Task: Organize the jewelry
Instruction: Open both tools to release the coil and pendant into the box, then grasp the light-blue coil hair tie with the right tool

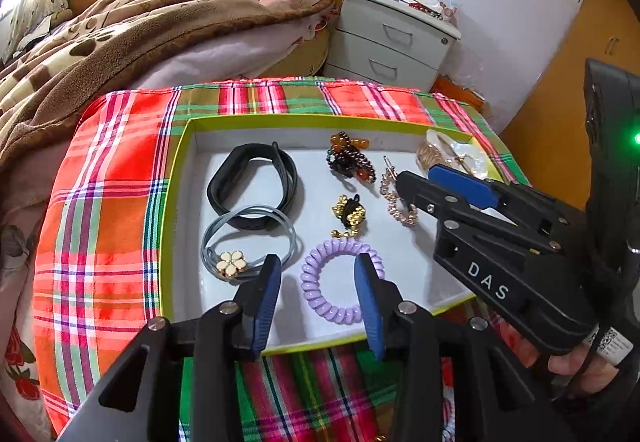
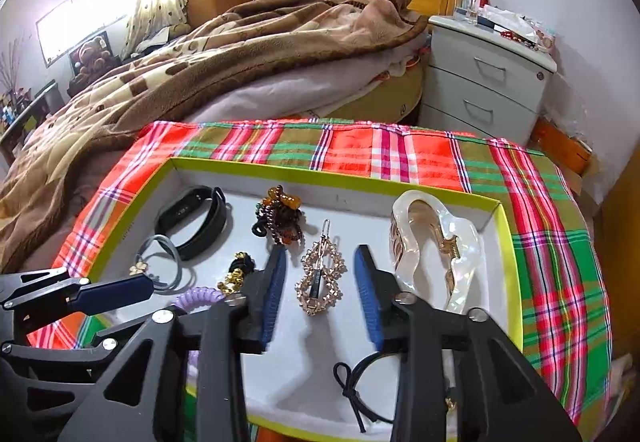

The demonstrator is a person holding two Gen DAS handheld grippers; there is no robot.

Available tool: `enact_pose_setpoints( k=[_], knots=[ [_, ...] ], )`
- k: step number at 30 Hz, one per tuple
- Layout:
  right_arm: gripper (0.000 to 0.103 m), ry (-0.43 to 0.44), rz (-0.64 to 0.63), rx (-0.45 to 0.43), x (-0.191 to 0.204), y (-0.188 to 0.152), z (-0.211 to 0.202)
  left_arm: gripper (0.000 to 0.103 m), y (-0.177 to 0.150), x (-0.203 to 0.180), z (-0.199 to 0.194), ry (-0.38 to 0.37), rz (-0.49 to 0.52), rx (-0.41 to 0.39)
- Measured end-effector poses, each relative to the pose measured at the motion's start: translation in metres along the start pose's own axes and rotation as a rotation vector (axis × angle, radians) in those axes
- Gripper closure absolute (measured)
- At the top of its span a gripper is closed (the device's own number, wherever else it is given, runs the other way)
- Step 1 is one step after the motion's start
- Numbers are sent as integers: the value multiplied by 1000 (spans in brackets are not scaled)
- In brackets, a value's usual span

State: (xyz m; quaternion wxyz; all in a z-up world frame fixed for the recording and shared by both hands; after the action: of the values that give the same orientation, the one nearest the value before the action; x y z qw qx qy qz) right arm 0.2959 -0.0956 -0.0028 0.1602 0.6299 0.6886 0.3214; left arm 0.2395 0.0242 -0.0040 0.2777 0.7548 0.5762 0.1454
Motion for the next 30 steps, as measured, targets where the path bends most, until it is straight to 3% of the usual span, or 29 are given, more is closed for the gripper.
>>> enact_pose_setpoints(
  k=[10, 20, 30],
  knots=[
    [62, 25, 15, -28, 1, -7, -26, 60, -10, -8, -24, 6, 2, -29],
    [62, 88, 9, -44, 1, -38, -65, 60, -38, -4, -53, -4, -38, -62],
    [62, 117, -23, 53, -3, -87, -72, 60, -70, 5, -66, 5, -92, -56]
  ],
)
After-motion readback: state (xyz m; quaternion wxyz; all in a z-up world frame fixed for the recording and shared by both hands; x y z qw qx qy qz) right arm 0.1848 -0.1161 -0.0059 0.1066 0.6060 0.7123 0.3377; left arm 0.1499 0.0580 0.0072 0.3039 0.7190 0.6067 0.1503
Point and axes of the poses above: each gripper's, at about its wrist camera, not at the fingertips, and z roughly the way its jaws point, x to its left, y to its top, the point moved 1 cm from there along z, roughly the way its jaws point, and after that the axes turned 12 degrees about z, right-handed, at the moved point
